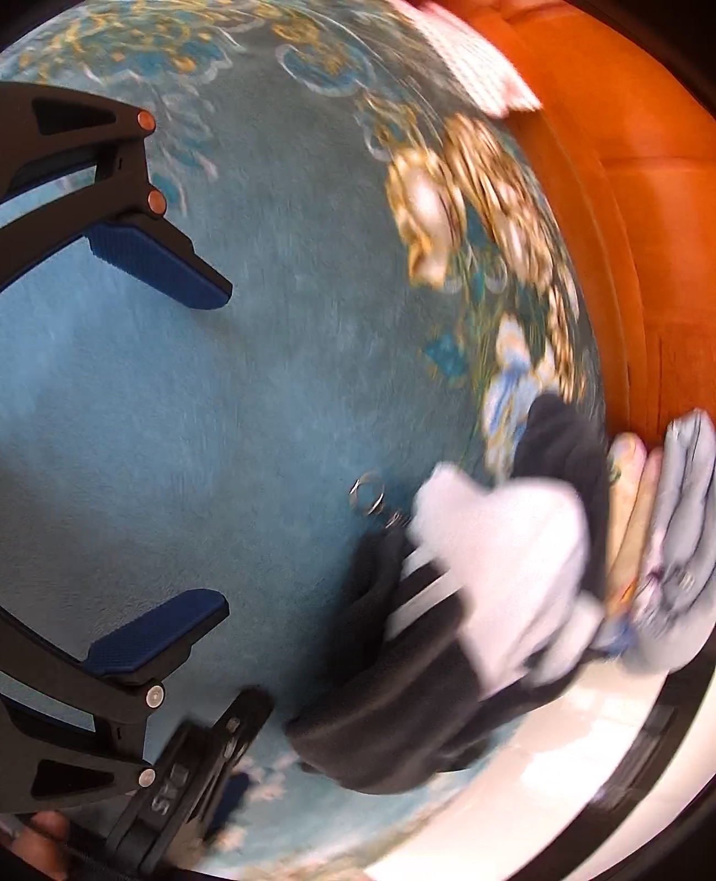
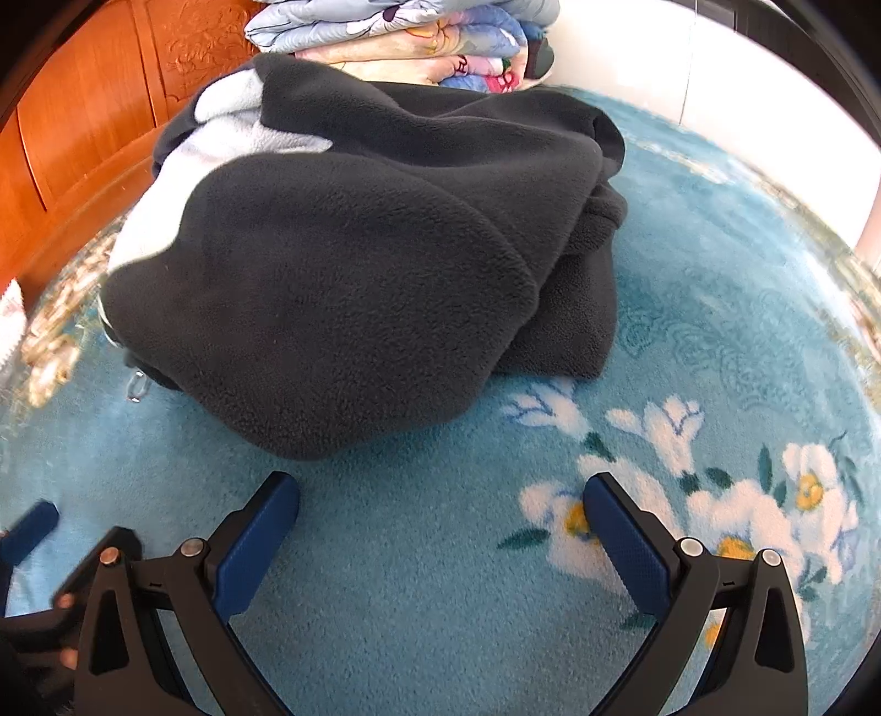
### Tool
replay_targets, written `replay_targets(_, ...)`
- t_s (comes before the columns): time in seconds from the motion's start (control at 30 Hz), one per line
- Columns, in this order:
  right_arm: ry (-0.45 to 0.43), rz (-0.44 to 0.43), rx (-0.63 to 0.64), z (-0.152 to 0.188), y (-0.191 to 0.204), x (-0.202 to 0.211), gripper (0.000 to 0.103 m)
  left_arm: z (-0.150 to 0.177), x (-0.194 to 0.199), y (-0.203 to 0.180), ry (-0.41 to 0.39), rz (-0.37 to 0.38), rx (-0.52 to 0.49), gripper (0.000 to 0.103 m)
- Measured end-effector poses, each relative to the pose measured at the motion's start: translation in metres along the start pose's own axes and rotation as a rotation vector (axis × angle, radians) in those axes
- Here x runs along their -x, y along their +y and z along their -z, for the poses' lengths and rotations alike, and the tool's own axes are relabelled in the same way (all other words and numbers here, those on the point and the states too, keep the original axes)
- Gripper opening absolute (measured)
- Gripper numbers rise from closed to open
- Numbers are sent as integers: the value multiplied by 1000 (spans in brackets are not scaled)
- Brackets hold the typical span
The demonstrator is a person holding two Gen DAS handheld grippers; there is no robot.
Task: Fold clothes
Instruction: 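Reach both grippers toward the crumpled black-and-white fleece jacket, then grasp the jacket with the right gripper and lift it off the bed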
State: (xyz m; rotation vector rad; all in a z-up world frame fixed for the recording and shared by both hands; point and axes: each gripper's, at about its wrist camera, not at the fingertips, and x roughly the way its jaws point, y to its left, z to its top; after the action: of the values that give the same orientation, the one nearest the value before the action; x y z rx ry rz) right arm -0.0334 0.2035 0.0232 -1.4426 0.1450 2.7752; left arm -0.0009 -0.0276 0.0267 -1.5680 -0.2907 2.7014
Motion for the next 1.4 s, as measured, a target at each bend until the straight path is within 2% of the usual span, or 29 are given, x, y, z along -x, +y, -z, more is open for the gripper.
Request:
replay_targets(0.03, -12, -35, -38, 0, -3, 6, 103, -6, 10, 6, -15, 8, 29, 103)
replay_targets(0.1, -118, -90, -85, -3, -4, 32, 103, -18, 31, 16, -46, 26, 87, 103)
replay_targets(0.17, -228, -91, -47, -19, 8, 54, 103, -23, 48, 16, -83, 44, 148, 103)
replay_targets(0.27, -292, -231, -14, -55, 5, 70, 103, -25, 71, 13, -116, 95, 251, 103)
replay_targets(0.37, -174, -295, 49, -90, 14, 57, 103, -8, 75, -1, -107, 176, 332, 103)
replay_targets(0.4, -144, -286, 85, -100, 23, 52, 103, -2, 74, -6, -124, 191, 315, 103)
replay_targets(0.47, -111, -248, 168, -119, 43, 46, 103, 2, 72, -15, -144, 187, 233, 103)
replay_targets(0.53, -113, -199, 265, -134, 59, 38, 103, 0, 72, -17, -168, 145, 185, 103)
replay_targets(0.57, -121, -177, 304, -137, 68, 34, 103, 0, 72, -17, -179, 129, 167, 103)
replay_targets(0.63, -112, -108, 329, -144, 89, 20, 103, 0, 74, -11, -197, 143, 188, 103)
replay_targets(0.7, -63, -89, 310, -149, 97, 3, 95, 0, 73, -4, -200, 151, 210, 103)
replay_targets(0.73, -37, -79, 303, -149, 100, -9, 78, 1, 73, 0, -200, 148, 218, 103)
replay_targets(0.77, 4, -50, 309, -151, 99, -21, 57, 1, 72, 3, -200, 144, 226, 103)
replay_targets(0.83, 48, -11, 319, -151, 104, -35, 53, 1, 71, 9, -198, 142, 241, 103)
replay_targets(0.9, 18, 38, 331, -156, 105, -34, 40, 1, 68, 14, -193, 147, 257, 103)
replay_targets(0.97, -42, 69, 283, -169, 100, -20, 19, 0, 66, 17, -187, 149, 264, 103)
replay_targets(1.03, -116, 118, 235, -180, 94, -2, 15, 0, 64, 19, -181, 148, 266, 103)
replay_targets(1.13, -152, 191, 290, -193, 91, 13, 12, -1, 63, 20, -177, 162, 265, 103)
replay_targets(1.3, -278, 219, 322, -188, 71, 76, 10, -1, 72, 16, -180, 184, 235, 103)
replay_targets(1.4, -342, 220, 323, -188, 71, 124, 9, 2, 87, 13, -183, 209, 213, 103)
